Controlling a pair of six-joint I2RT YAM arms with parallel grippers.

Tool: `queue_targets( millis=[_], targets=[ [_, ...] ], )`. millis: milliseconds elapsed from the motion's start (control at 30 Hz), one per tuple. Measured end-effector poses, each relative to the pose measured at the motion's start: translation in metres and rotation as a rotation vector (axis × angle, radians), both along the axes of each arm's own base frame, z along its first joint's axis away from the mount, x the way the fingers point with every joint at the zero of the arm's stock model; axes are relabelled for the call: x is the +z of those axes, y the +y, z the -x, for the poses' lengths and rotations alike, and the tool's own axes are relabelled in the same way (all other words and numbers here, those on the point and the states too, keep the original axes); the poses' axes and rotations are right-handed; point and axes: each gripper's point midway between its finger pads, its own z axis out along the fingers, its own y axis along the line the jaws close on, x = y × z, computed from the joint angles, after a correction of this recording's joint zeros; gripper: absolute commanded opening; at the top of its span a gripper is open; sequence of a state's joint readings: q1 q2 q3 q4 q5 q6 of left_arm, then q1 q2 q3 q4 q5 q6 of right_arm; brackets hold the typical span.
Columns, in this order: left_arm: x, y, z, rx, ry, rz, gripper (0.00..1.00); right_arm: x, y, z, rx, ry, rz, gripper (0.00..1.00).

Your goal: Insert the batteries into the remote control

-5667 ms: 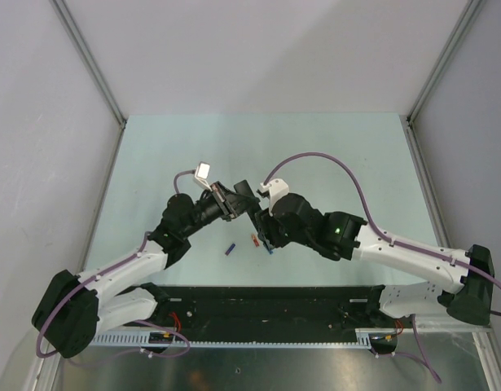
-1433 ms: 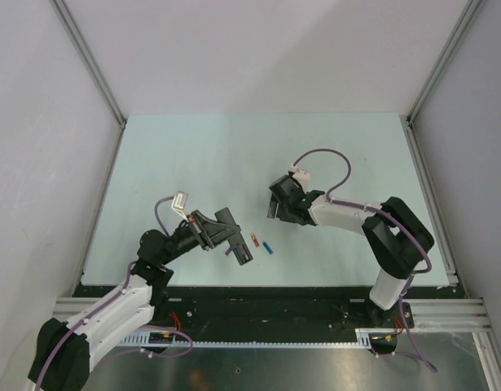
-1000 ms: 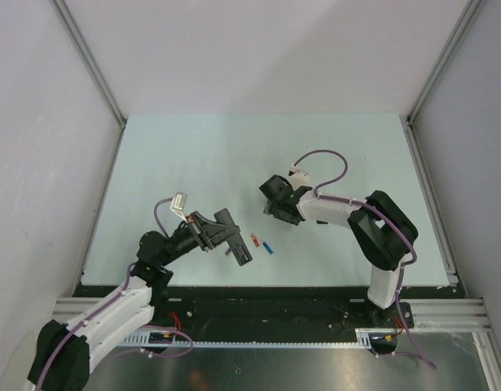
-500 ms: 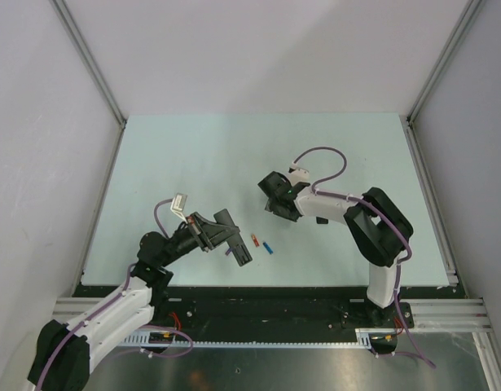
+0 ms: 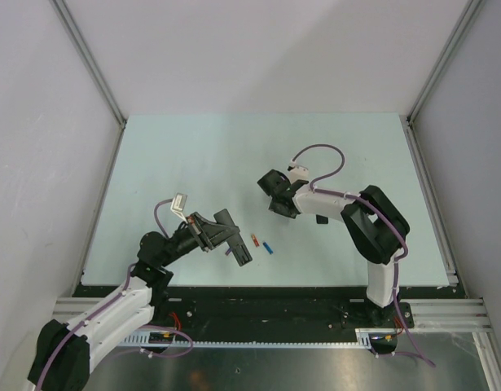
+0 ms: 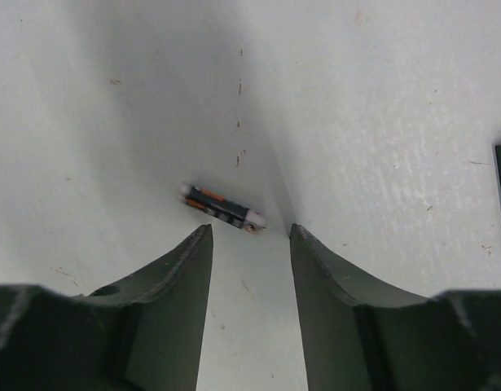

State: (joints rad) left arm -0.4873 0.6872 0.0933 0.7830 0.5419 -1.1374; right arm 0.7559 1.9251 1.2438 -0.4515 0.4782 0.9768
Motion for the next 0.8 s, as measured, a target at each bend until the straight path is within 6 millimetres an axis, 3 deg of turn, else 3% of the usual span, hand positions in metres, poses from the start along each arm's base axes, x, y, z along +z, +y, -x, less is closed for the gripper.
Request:
queue_targets(
  millis=[233, 400, 500, 800],
  targets=[
    [-0.001, 0.000, 0.000, 0.000, 0.005, -0.003, 0.00, -0.001, -0.003, -0.002, 0.017, 0.001, 0.020, 0.41],
    [-0.002, 0.000, 0.000, 0.000, 0.006, -0.003, 0.00, 0.000, 0.000, -0.004, 0.056, -0.003, 0.025, 0.66],
    [-0.003, 0.000, 0.000, 0.000, 0.008, -0.004, 0.00, 0.001, 0.004, -0.005, 0.077, -0.006, 0.019, 0.72],
    [-0.005, 0.000, 0.000, 0.000, 0.012, -0.006, 0.00, 0.002, 0.010, -0.003, 0.065, 0.022, 0.024, 0.70]
  ],
)
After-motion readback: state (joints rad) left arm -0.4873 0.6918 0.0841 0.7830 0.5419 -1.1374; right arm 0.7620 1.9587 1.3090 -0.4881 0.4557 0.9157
